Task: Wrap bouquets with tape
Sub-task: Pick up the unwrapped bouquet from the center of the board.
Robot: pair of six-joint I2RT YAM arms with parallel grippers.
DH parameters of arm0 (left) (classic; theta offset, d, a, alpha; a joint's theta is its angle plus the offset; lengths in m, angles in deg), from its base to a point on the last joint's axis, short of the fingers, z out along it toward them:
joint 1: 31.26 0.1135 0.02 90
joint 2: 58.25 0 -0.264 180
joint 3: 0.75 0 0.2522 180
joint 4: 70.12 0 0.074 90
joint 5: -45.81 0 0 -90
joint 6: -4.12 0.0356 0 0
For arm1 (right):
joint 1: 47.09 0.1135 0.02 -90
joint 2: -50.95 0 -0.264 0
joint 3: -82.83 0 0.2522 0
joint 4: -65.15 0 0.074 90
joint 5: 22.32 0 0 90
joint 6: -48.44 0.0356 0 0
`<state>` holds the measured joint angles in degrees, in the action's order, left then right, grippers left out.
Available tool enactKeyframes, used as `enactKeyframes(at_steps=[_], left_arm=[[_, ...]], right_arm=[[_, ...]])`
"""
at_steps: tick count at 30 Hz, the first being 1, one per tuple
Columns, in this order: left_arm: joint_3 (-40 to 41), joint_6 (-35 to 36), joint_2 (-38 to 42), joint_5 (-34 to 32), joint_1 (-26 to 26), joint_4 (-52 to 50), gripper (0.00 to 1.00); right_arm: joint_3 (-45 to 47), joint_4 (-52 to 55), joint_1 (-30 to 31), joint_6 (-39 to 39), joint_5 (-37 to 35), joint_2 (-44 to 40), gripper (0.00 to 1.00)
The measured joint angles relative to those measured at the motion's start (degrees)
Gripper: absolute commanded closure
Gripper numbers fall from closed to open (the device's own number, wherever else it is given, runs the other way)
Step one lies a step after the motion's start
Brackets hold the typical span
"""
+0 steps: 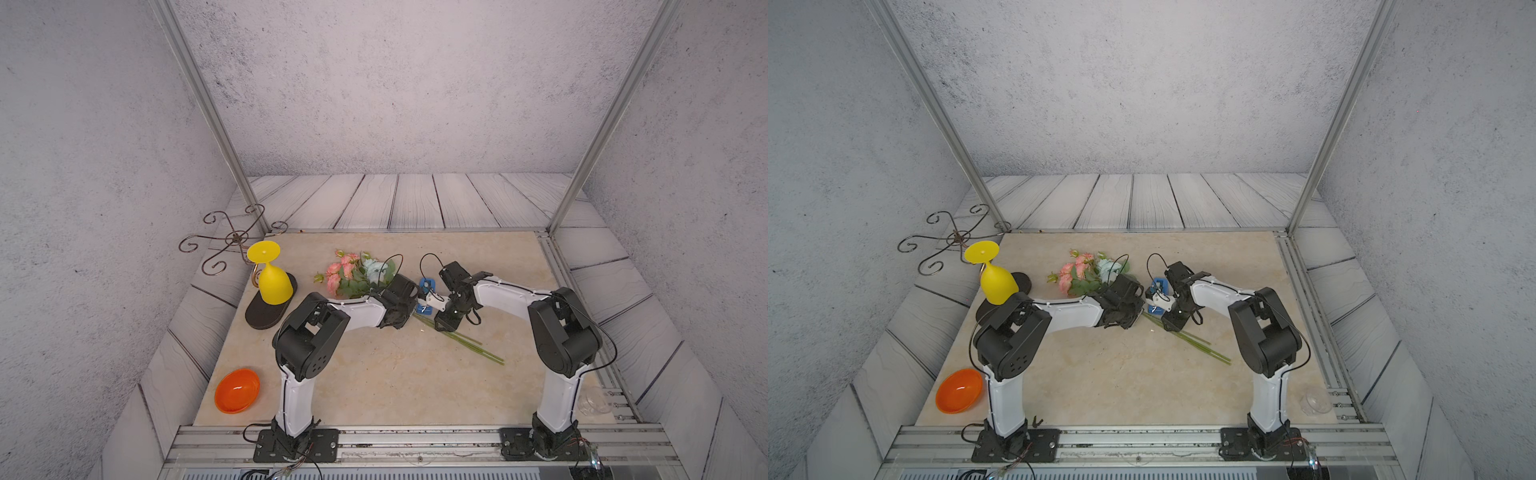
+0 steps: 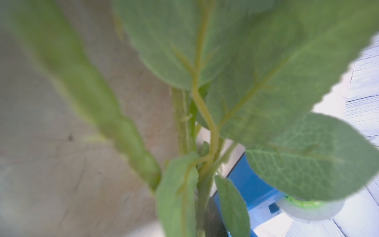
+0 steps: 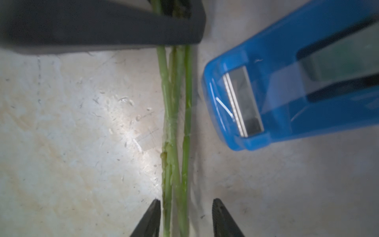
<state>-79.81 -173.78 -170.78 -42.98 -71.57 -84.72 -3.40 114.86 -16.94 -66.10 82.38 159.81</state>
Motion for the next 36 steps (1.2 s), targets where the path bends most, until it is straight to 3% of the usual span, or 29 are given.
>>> enactKeyframes(at_steps=[12, 36], left_arm=[[-0.02, 0.50, 0.26, -2.12, 0.00, -0.24, 1.00], [-1.64, 0.46, 0.26, -3.41, -0.04, -1.44, 1.00]], right_arm=[[-2.89, 3.72, 0.00, 8.37, 3.69, 0.28, 0.44], [-4.44, 4.24, 1.07, 13.92, 6.93, 3.74, 0.48]])
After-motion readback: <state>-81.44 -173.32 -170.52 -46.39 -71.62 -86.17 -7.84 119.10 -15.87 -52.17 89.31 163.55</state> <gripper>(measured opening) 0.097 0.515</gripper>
